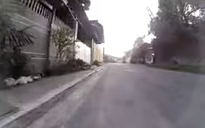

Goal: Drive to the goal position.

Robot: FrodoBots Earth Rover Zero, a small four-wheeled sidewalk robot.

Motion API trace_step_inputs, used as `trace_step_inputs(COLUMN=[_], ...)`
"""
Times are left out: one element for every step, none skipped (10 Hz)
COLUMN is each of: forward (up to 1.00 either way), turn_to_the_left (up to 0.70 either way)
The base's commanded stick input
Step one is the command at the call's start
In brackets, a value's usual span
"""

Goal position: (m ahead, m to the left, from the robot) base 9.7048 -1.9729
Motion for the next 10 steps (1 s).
trace_step_inputs(forward=[1.00,1.00,1.00,1.00,1.00,1.00,1.00,1.00,1.00,1.00], turn_to_the_left=[-0.40,-0.40,-0.12,0.00,0.00,0.00,0.00,0.00,0.00,0.00])
